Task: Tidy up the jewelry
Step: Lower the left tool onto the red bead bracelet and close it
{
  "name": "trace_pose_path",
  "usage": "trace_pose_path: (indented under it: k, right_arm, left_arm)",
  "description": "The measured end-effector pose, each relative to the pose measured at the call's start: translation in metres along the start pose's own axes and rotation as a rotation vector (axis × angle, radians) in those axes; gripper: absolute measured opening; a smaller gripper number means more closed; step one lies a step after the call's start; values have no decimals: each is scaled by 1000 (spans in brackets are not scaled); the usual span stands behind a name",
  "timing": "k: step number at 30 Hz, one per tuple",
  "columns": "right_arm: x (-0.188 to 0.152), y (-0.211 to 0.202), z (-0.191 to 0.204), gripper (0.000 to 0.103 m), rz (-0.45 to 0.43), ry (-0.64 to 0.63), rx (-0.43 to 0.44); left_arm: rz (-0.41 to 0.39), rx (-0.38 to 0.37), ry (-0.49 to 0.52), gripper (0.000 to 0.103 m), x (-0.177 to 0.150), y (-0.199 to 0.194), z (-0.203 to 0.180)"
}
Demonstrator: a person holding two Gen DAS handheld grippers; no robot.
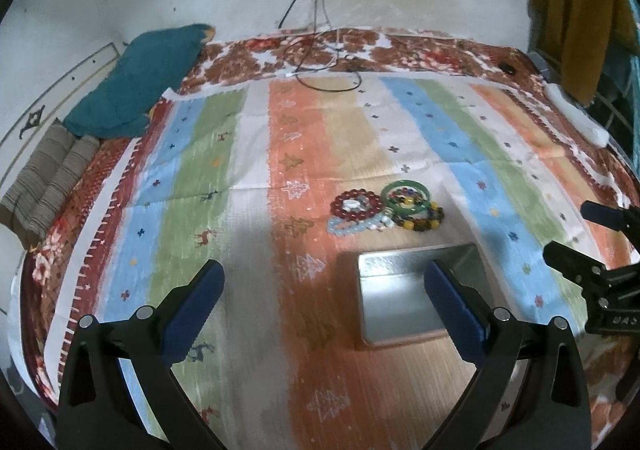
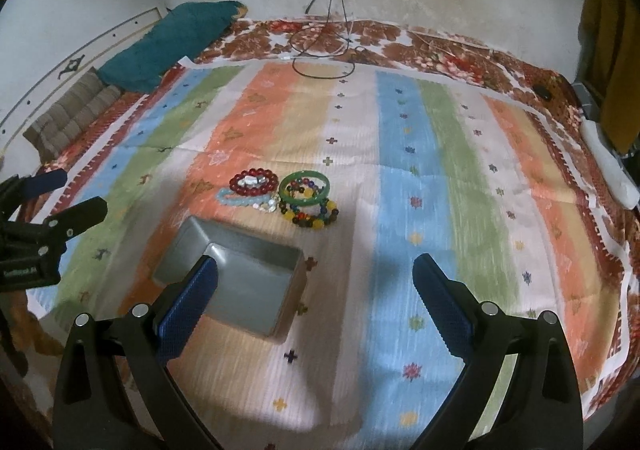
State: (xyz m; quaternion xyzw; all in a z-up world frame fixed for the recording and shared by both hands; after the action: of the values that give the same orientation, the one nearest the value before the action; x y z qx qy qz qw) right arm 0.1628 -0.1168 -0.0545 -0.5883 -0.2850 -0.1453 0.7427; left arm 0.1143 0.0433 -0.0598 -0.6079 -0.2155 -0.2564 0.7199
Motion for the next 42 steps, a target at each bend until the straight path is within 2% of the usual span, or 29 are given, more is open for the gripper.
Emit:
trace_pose_path:
  k: [6, 16, 23, 28, 42]
  right_arm:
    - [15, 22, -3, 99, 38, 15, -16]
    - [30, 51, -7, 99, 89, 49, -25]
    - [40, 73, -11, 99, 120, 60, -45]
    - [43, 89, -13, 99, 146, 54, -62]
    - [48, 134, -14, 99, 213, 41, -90]
  left_arm:
    - [56, 15, 3, 97, 13, 29, 10]
    - [145, -9, -6, 97, 19, 70, 16]
    - [187, 2, -9, 97, 22, 92, 21]
    - [220, -36, -35, 97, 24, 112, 23]
    - [281, -46, -36, 97, 26, 161, 27]
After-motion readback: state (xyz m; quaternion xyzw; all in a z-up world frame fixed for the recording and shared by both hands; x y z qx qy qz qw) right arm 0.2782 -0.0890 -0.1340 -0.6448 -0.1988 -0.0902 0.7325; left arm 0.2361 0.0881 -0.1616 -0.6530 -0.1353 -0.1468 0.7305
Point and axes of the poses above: each gripper's, at about its wrist camera, not at the fingertips, and y roughly the way its jaws point, z to its left, x to its top, the point moved 8 cm from there along y, roughly the way its jaws point, and after that the axes turned 14 degrees about y, right-handed, at the moved point
